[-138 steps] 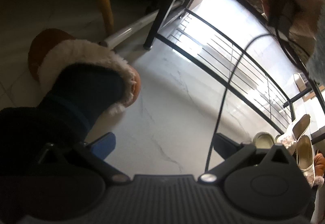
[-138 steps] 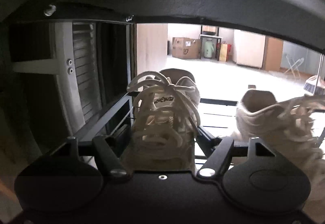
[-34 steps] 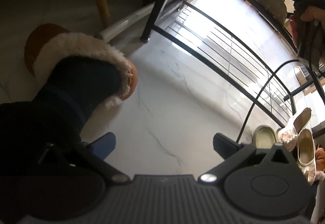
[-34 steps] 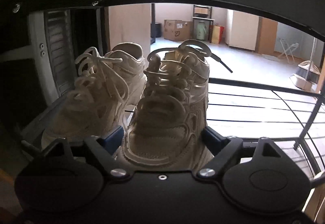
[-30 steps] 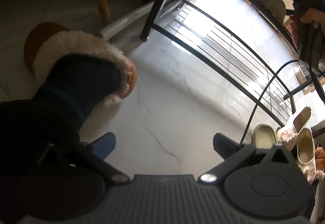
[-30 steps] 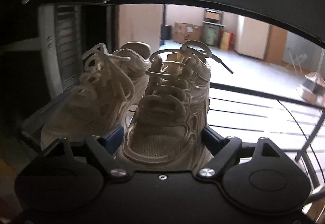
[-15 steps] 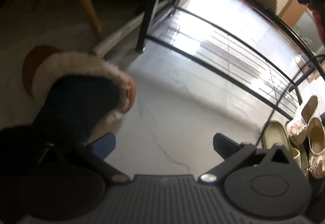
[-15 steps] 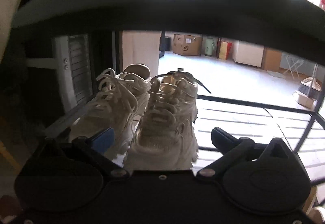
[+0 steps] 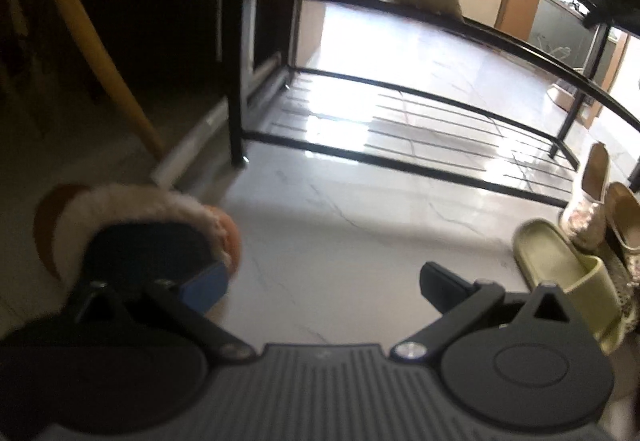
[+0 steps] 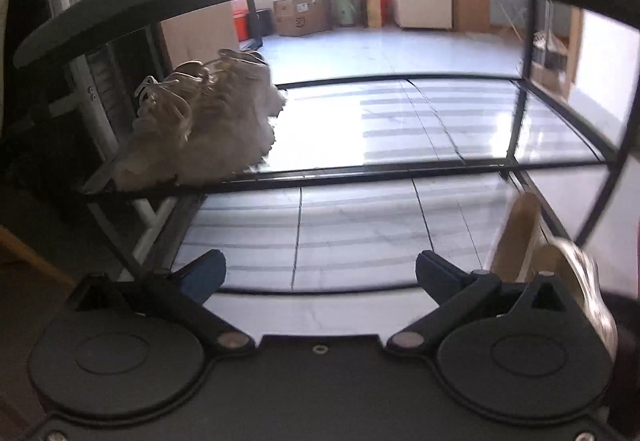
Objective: Organize scattered shoes
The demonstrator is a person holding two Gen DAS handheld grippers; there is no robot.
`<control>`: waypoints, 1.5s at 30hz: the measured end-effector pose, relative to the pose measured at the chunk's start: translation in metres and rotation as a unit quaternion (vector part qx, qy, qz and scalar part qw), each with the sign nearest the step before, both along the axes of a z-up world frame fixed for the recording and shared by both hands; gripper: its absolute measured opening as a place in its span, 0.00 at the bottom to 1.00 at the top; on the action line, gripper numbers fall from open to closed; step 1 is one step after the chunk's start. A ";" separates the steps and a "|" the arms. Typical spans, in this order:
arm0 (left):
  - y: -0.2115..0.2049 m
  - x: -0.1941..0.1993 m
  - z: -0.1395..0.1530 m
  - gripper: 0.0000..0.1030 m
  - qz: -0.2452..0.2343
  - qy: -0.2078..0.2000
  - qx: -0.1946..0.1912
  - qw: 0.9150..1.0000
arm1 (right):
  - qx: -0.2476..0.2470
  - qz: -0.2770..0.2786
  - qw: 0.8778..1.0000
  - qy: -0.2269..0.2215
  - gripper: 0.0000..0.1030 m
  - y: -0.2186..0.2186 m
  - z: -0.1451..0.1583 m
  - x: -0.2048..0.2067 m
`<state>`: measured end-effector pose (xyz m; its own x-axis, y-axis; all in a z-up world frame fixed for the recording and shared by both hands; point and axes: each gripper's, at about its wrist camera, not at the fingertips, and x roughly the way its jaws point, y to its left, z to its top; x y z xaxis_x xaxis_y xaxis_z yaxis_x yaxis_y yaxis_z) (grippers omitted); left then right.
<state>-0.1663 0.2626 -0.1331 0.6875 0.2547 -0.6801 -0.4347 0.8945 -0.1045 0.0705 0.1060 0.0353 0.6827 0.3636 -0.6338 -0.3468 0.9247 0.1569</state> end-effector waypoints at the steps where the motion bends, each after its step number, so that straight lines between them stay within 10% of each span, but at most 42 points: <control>1: -0.003 0.000 -0.001 0.99 -0.002 0.000 0.004 1.000 | 0.004 -0.004 1.000 0.004 1.00 -0.011 -0.004 -0.006; 19: -0.082 -0.011 -0.005 0.99 -0.058 0.011 0.125 0.990 | -0.050 -0.083 0.995 0.037 1.00 -0.158 -0.123 -0.091; 45: -0.069 -0.014 -0.027 0.99 -0.018 0.050 0.063 0.997 | -0.059 -0.073 0.992 0.089 1.00 -0.158 -0.172 -0.086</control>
<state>-0.1805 0.1938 -0.1604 0.6279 0.3191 -0.7099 -0.4042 0.9131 0.0529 -0.0160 -0.0516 -0.1366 0.5959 0.1848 -0.7815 -0.1844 0.9786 0.0908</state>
